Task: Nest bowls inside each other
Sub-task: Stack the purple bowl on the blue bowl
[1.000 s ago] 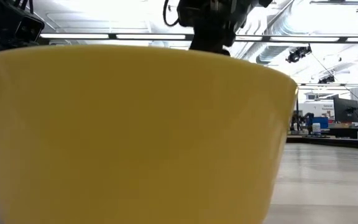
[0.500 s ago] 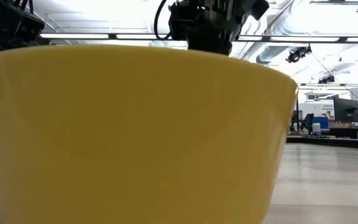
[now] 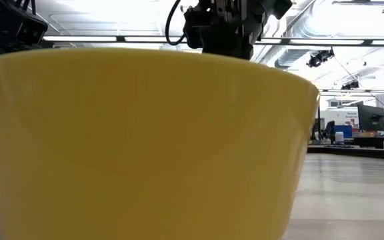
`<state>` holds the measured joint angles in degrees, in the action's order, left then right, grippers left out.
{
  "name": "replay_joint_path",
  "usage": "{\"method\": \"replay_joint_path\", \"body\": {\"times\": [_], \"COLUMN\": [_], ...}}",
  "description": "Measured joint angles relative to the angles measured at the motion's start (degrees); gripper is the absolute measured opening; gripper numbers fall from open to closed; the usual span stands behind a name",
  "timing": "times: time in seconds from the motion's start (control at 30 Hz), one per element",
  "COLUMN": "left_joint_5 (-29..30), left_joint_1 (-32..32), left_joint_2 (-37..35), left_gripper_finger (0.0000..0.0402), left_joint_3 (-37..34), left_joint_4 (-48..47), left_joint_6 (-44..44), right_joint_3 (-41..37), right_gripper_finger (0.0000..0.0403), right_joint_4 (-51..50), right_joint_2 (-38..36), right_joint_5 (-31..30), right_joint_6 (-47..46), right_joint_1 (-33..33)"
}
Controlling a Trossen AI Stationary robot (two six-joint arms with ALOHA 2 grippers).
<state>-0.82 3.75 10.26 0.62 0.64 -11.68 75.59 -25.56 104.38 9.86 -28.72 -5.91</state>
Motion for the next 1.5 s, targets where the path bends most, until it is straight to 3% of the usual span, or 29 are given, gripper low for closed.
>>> {"method": "replay_joint_path", "body": {"times": [0.5, 0.63, 0.93, 1.5], "left_joint_5": [0.0, 0.0, 0.0, 0.0], "left_joint_1": [0.0, 0.0, 0.0, 0.0], "left_joint_2": [0.0, 0.0, 0.1, 0.1], "left_gripper_finger": [0.0051, 0.0051, 0.0051, 0.0051], "left_joint_3": [0.0, 0.0, 0.0, 0.0], "left_joint_4": [0.0, 0.0, 0.0, 0.0], "left_joint_6": [0.0, 0.0, 0.0, 0.0], "right_joint_3": [0.0, 2.8, 13.4, 14.2], "right_gripper_finger": [0.0131, 0.0130, 0.0130, 0.0130], "right_joint_4": [-1.0, -4.1, -17.3, -18.8], "right_joint_2": [1.7, 3.9, 9.4, 11.4], "right_joint_5": [-0.2, 1.1, -2.7, -3.8], "right_joint_6": [-9.0, -9.0, -6.7, -10.0], "right_joint_1": [-2.4, -2.3, -2.3, -3.4]}}
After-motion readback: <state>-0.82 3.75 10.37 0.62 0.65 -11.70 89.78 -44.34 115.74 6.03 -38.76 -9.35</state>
